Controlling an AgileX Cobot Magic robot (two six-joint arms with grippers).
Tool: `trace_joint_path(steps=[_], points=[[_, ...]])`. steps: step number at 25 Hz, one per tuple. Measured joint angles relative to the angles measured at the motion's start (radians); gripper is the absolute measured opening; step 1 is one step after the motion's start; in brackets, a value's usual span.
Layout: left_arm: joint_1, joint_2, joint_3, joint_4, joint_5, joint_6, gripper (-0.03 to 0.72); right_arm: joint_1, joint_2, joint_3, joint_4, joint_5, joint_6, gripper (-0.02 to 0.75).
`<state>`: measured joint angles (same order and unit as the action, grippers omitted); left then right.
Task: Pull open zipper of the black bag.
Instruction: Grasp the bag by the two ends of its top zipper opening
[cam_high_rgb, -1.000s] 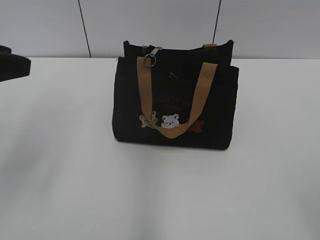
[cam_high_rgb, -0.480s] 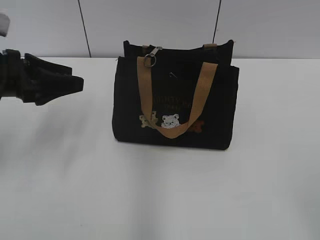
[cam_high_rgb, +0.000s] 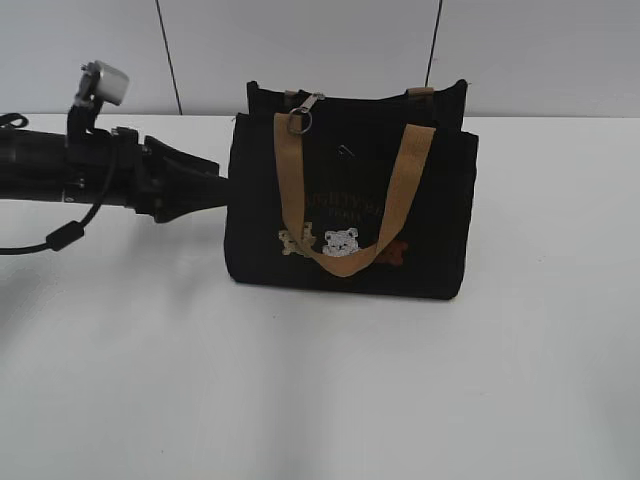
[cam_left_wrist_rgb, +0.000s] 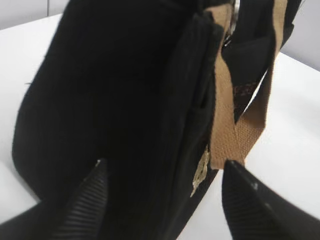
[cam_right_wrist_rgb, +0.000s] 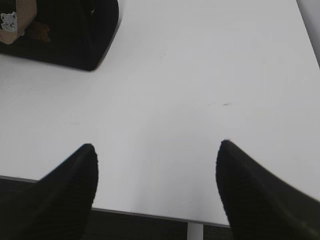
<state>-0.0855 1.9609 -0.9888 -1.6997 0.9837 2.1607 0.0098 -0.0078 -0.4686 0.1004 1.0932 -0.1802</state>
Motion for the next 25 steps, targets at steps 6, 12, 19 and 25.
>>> trace_joint_path(steps=[6,12,19,25], points=[[-0.065,0.089,-0.052,-0.005,-0.018,0.0,0.535,0.0,0.0,0.0,0.0,0.0,0.001,0.557],[-0.081,0.122,-0.064,-0.026,-0.041,0.0,0.379,0.0,0.0,0.0,0.0,0.0,0.001,0.557],[-0.084,0.122,-0.065,-0.03,-0.049,0.002,0.03,0.0,0.0,0.0,0.0,0.0,0.001,0.557],[-0.086,0.122,-0.065,-0.024,-0.032,-0.004,0.029,0.0,0.0,0.0,0.0,0.0,0.001,0.557]])
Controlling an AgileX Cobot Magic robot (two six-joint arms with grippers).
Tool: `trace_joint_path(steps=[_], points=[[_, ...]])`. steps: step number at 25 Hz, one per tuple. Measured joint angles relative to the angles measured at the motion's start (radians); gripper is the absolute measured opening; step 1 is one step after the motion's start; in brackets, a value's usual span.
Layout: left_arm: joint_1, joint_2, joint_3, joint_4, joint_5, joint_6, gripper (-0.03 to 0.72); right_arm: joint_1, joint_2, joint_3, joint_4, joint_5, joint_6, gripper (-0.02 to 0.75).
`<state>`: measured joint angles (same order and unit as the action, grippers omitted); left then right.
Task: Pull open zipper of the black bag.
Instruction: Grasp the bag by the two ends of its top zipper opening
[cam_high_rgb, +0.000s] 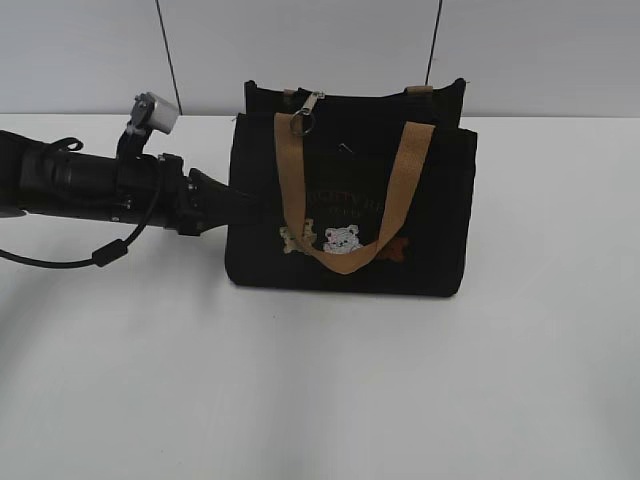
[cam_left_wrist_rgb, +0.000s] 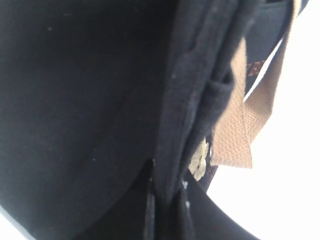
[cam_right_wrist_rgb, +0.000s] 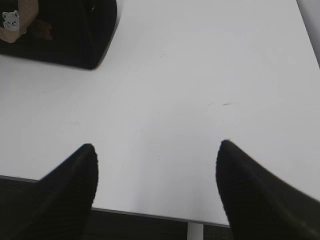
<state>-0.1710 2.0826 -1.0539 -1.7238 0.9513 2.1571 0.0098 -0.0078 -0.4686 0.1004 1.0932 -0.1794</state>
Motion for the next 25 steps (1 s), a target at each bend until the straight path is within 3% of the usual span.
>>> trace_joint_path(steps=[14,18,25], points=[[0.0,0.0,0.0,0.017,0.017,-0.003,0.028,0.0,0.0,0.0,0.032,-0.003,-0.006,0.557],[0.0,0.0,0.0,0.019,0.018,-0.003,0.028,0.0,0.086,-0.022,0.177,-0.077,-0.118,0.557],[0.0,0.0,0.0,0.019,0.021,-0.003,0.028,0.0,0.458,-0.025,0.543,-0.293,-0.566,0.557]])
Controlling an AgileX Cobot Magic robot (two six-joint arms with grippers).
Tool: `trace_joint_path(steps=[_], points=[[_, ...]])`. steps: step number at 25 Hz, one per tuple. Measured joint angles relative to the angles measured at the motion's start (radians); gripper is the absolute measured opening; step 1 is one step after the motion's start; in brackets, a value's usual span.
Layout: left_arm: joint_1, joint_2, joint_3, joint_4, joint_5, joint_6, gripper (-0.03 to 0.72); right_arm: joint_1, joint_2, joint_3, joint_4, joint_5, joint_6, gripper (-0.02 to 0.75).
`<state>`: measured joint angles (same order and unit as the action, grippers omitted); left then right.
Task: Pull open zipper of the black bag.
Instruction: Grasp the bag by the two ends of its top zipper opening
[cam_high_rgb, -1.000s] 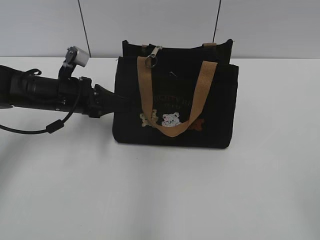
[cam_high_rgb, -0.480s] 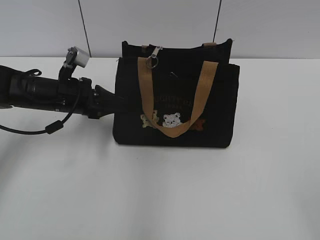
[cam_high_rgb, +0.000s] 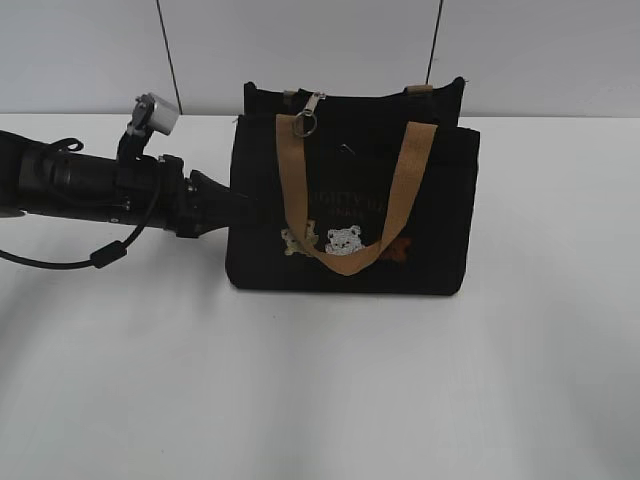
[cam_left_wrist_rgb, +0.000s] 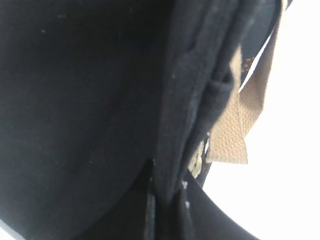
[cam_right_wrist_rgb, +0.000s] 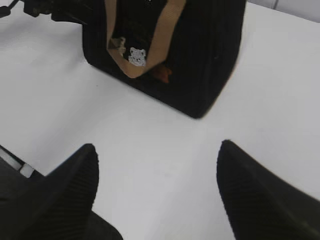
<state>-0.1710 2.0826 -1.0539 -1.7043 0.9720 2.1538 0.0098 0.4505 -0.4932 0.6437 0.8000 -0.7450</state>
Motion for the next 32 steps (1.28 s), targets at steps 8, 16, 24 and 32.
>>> trace_joint_path(steps=[8,16,24,32], points=[[0.0,0.0,0.0,0.0,0.0,0.0,0.028,0.0,0.481,-0.081,0.507,-0.053,-0.573,0.557],[0.0,0.0,0.0,0.0,0.0,0.0,0.027,0.007,0.873,-0.256,0.908,0.058,-0.954,0.557],[0.0,0.0,0.0,0.0,0.0,0.0,0.027,0.173,1.183,-0.469,0.947,0.07,-1.007,0.557],[0.0,0.0,0.0,0.003,0.015,0.0,0.027,0.252,1.393,-0.626,0.948,0.021,-1.01,0.557]])
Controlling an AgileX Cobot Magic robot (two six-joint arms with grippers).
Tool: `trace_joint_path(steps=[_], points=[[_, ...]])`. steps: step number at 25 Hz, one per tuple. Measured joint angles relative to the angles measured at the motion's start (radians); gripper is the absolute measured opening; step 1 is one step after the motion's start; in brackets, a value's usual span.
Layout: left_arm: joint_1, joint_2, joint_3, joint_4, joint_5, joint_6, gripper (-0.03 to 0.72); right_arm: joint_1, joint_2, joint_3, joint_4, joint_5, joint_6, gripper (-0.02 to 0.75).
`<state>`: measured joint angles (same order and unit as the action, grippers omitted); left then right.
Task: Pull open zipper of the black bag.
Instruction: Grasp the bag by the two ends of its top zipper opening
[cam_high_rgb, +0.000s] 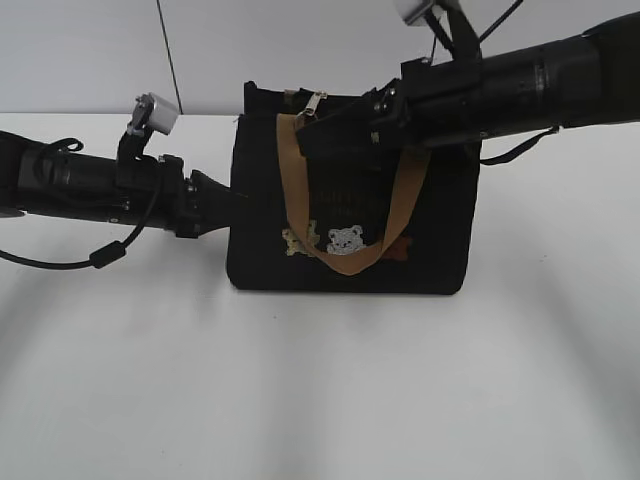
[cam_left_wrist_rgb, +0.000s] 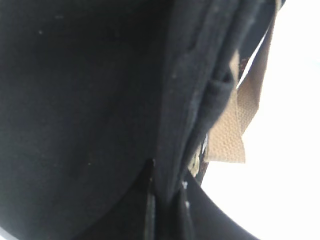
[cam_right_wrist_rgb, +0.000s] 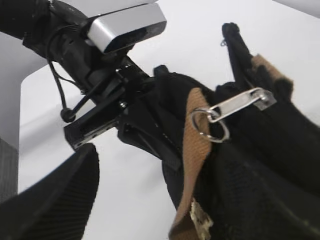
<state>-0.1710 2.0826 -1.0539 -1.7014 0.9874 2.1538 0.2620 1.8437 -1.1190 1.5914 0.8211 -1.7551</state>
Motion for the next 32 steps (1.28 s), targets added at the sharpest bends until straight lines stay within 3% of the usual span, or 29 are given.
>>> trace_joint_path(steps=[12,32], points=[[0.0,0.0,0.0,0.001,-0.009,0.0,0.027,0.003,0.14,-0.104,0.069,-0.017,-0.012,0.557],[0.0,0.001,0.0,0.035,-0.012,-0.001,0.027,0.035,0.205,-0.118,0.099,-0.02,-0.036,0.552]])
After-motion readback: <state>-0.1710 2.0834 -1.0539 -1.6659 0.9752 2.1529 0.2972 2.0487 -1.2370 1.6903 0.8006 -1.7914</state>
